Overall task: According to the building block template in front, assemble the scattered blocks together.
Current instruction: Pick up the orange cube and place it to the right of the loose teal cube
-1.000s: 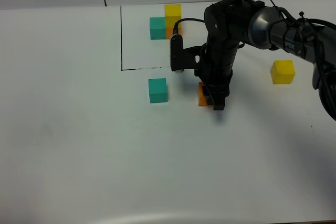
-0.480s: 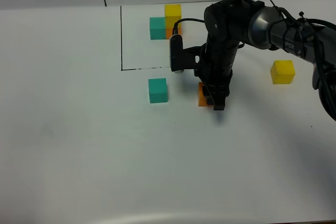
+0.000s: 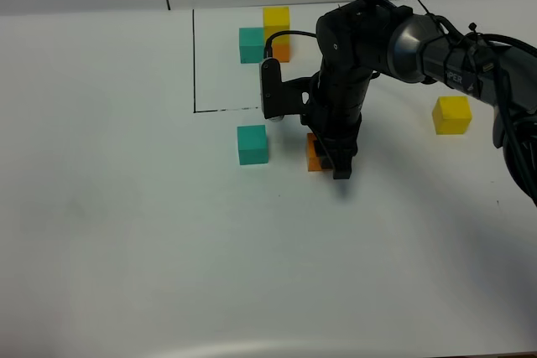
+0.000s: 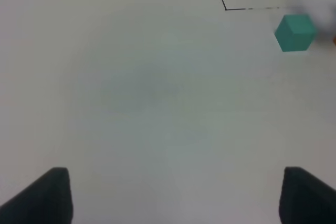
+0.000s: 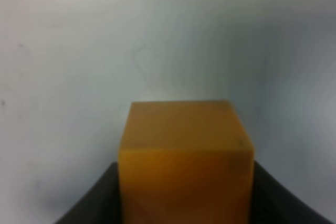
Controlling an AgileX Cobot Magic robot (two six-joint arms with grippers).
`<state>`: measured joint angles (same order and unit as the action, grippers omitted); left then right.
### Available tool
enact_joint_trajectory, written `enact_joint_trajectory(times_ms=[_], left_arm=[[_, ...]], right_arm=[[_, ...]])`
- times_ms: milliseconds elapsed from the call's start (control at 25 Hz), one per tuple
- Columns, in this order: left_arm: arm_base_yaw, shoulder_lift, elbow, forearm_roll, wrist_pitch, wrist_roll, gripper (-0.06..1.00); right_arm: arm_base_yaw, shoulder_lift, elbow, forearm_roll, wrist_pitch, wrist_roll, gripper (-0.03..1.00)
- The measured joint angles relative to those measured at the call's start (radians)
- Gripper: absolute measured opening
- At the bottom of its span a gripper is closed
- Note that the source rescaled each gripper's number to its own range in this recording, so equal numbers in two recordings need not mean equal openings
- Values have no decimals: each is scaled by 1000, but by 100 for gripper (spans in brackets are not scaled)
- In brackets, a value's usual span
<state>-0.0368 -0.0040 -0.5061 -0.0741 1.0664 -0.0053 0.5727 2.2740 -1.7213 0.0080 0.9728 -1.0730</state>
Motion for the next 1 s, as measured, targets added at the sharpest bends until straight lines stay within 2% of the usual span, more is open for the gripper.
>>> enact_joint_trajectory(times_ms=[480, 1000], left_arm=[[0, 0, 0, 0, 0, 0, 85], [0, 0, 0, 0, 0, 0, 85]], right_arm=[[19, 1, 0, 4, -37, -1, 2], [24, 28, -30, 2, -27, -1, 2]])
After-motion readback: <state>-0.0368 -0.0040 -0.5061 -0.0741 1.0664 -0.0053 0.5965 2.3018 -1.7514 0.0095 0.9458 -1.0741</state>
